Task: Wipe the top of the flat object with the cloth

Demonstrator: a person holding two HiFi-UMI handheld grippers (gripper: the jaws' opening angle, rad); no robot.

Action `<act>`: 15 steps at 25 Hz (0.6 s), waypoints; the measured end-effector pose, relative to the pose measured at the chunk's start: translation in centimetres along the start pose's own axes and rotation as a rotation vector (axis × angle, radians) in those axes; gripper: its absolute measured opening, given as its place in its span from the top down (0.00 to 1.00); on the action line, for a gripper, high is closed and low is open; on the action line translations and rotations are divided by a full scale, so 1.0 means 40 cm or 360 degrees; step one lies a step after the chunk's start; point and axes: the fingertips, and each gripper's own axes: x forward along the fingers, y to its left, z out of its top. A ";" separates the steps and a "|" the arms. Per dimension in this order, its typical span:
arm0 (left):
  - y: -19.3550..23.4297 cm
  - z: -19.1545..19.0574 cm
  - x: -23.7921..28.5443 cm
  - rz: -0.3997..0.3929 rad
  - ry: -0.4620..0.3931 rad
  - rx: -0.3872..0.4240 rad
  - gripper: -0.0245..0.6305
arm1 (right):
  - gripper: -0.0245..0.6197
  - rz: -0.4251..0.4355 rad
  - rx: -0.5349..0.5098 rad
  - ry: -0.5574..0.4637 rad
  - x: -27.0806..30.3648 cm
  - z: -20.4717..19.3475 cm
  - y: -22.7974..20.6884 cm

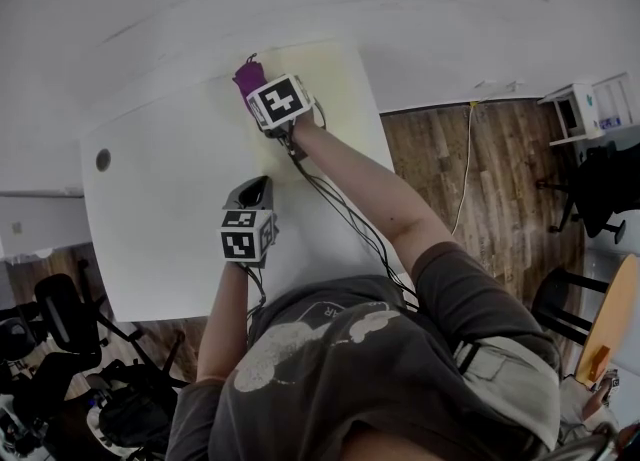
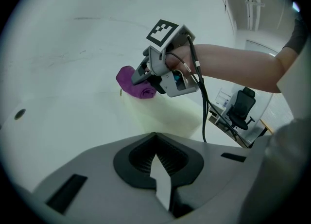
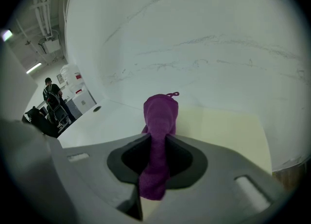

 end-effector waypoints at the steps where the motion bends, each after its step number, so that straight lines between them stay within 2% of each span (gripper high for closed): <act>1: 0.001 0.001 0.000 0.0000 -0.0001 0.0000 0.97 | 0.85 0.0009 0.0001 0.0006 0.006 -0.002 0.006; 15: -0.001 0.004 0.006 0.0009 0.0000 -0.0001 0.97 | 0.85 -0.0076 0.0000 -0.0036 -0.008 -0.012 -0.072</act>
